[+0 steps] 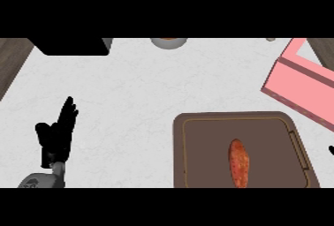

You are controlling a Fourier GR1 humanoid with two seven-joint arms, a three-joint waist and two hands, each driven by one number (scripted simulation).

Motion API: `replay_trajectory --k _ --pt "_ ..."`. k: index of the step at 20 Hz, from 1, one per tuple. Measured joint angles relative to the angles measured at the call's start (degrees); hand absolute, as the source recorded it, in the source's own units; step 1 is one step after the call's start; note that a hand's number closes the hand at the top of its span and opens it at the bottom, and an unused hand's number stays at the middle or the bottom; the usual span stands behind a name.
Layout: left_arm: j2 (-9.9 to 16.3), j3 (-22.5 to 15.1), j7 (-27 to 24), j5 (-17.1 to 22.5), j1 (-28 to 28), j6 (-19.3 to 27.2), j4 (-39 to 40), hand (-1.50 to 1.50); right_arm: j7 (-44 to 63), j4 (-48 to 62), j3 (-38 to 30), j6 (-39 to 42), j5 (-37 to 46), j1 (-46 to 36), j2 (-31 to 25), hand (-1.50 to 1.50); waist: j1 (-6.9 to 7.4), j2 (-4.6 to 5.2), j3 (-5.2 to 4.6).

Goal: Pick the sweet potato from the tray and place it in the cardboard box

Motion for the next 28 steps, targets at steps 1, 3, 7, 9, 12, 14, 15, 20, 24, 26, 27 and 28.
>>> replay_trajectory --k 1,3,7,9,12,14,15,20,24,26,27,28 --pt "-0.2 0.0 0.3 -0.2 -1.0 -0.1 0.8 0.0 2.8 0.1 1.3 1.6 0.1 -2.3 0.2 -1.5 0.08 0.02 0.02" --pt "-0.6 0.1 0.0 -0.5 -1.9 -0.2 1.6 0.0 7.7 0.1 3.5 5.0 0.1 -6.3 0.3 -1.5 0.2 0.03 0.03" --pt "-1.1 0.6 -0.3 -0.8 -2.9 -0.6 3.0 0.0 14.2 1.4 8.8 9.4 0.9 -13.9 2.6 -1.5 0.44 0.02 0.06" --pt "-0.7 1.1 -0.2 -0.7 -2.6 -1.2 2.8 0.0 16.1 1.8 9.4 11.0 0.8 -16.1 3.3 -1.5 0.51 0.01 0.07" --pt "-1.3 0.8 0.7 -1.2 -3.1 -0.6 2.5 0.0 18.0 2.6 11.3 12.9 1.2 -18.0 4.8 -1.5 0.48 -0.03 0.08" --pt "-1.3 0.8 0.7 -1.6 -2.6 -0.4 2.2 0.0 19.2 2.9 12.7 13.9 2.1 -19.4 6.4 -1.5 0.55 -0.05 0.08" --pt "-1.6 0.7 0.7 -1.8 -2.7 -0.4 2.2 0.0 19.7 3.5 13.6 14.1 2.8 -20.4 7.6 -1.5 0.56 -0.05 0.08" --pt "-1.6 1.2 0.4 -1.8 -2.5 -1.0 2.2 0.0 20.7 5.6 15.7 15.3 5.6 -22.8 12.6 -1.5 0.42 -0.09 0.09" --pt "-1.6 1.4 0.7 -1.9 -2.2 -1.2 1.9 0.0 20.5 8.8 16.2 16.3 8.1 -23.6 15.5 -1.5 0.37 -0.1 0.1" --pt "-1.8 1.6 0.4 -1.9 -2.4 -1.4 2.2 0.0 20.2 10.0 16.2 17.0 8.8 -23.6 16.5 -1.5 0.26 -0.1 0.1" --pt "-1.7 1.7 0.2 -2.0 -1.9 -1.5 1.9 0.0 20.1 10.1 15.8 17.4 9.0 -23.4 16.9 -1.5 0.26 -0.11 0.11" --pt "-2.1 1.4 0.3 -2.1 -1.5 -1.2 1.5 0.0 20.4 10.2 15.4 17.9 9.0 -23.8 17.5 -1.5 0.32 -0.12 0.11"
